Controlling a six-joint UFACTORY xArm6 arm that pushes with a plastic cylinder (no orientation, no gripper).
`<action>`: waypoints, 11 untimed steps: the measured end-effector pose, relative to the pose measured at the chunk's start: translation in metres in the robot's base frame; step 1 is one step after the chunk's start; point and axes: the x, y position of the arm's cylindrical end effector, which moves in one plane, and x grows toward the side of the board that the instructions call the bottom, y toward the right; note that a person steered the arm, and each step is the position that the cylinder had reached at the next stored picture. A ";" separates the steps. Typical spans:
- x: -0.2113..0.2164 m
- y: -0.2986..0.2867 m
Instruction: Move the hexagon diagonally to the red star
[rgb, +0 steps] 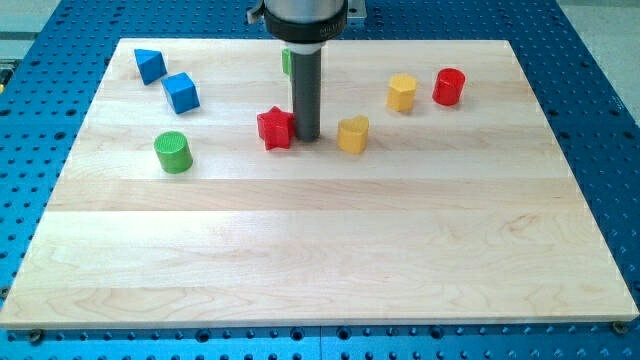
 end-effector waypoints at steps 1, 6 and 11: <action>-0.011 -0.036; -0.007 0.105; -0.053 0.198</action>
